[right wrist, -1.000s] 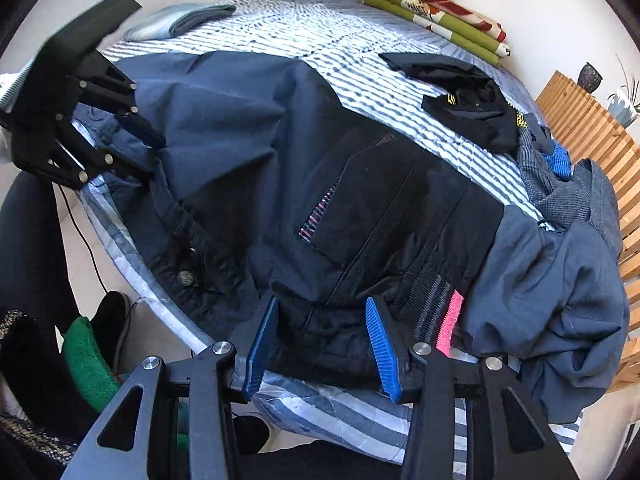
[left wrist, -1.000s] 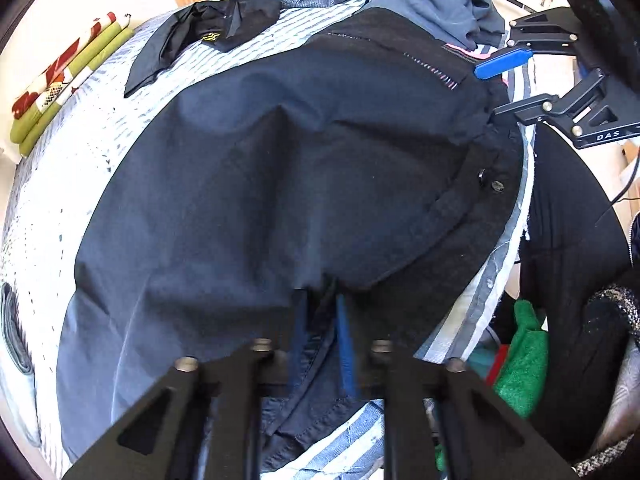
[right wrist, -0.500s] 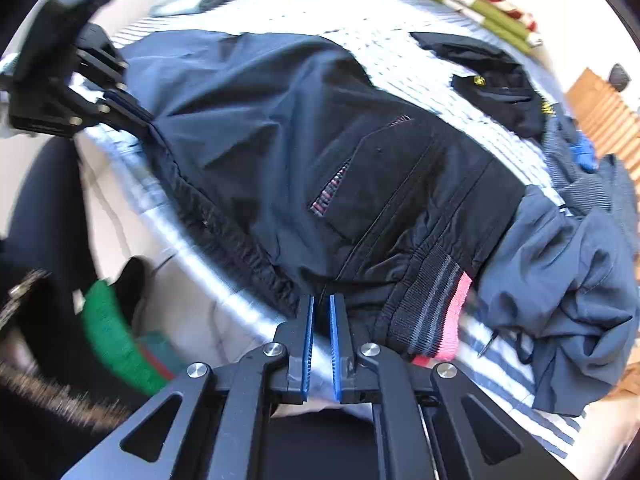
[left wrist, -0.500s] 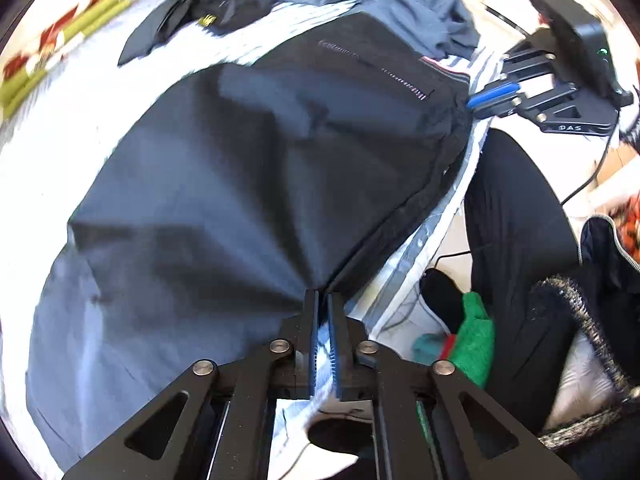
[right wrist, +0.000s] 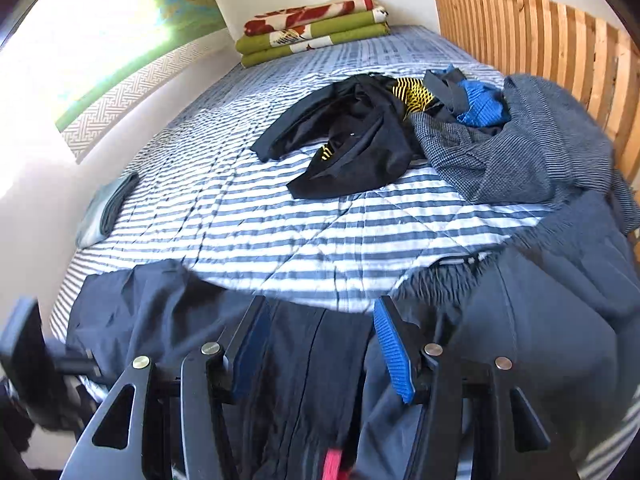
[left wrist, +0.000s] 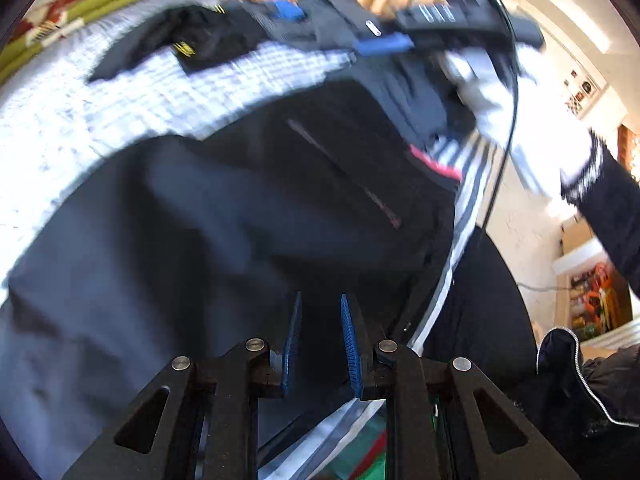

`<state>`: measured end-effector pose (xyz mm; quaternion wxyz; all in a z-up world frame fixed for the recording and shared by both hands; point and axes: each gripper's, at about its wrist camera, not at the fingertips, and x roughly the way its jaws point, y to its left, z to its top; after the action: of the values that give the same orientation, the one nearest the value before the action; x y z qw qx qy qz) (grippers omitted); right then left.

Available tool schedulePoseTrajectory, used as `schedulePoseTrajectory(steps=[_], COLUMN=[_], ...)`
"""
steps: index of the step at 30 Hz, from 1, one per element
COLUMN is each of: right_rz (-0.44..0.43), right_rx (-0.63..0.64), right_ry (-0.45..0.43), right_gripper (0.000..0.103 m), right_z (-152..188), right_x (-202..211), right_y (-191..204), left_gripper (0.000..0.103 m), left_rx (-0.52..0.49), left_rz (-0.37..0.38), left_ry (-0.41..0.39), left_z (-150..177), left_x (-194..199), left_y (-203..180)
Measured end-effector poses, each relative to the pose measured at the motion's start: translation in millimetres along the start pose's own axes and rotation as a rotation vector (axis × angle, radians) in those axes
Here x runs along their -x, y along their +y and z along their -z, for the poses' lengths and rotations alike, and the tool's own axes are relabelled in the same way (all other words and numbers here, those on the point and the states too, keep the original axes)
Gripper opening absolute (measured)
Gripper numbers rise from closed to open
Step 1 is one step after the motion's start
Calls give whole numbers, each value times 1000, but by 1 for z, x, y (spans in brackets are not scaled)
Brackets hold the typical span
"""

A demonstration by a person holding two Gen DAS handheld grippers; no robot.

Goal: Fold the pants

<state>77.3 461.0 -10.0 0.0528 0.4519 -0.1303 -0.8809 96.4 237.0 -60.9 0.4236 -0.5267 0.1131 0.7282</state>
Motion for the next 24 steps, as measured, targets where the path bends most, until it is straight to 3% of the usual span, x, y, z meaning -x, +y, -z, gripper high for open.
schedulePoseTrajectory(steps=[1,3,6,8,11,14,16,19,20,21,24], right_rz=[3,-9,-56,-132,-296,-411,-393,-293,-251,-229,-172], right_rx=[2,0,-12,-58,-149,-152,-108,-31,-6,10,-10], right_ry=[12,47,110,144,147,107,123,197,206,189,152], right_gripper=[53,56,57,57,57,58,58,58,53,38,16], right_z=[-4,-7,-6,-1,9,11,11,17,20,22,24], right_x=[-12,-33,-61,-72,-67,-50,-50,-69,-75,-73,-57], right_y=[-2,-7,-26,-44,-62,-62,-51,-40,-35,-30,-17], left_gripper=[23,25,25,25,25,25,26,28,29,29,29], left_rx=[-27,-68,-16,14,36,55,112,260,308,354,430], left_rz=[-23,-43,1,6,-6,-94,-141,-234,-255,-263,-304], left_ry=[25,-21,-2,4,-63,-113,-138,-187,-189,-180,-110], left_z=[3,9,3,2,7,10,16,35,44,54,80], left_x=[-13,-13,-13,-4,24,47,63,92,98,102,99], left_y=[-5,-12,-1,6,11,33,57,107,124,138,176])
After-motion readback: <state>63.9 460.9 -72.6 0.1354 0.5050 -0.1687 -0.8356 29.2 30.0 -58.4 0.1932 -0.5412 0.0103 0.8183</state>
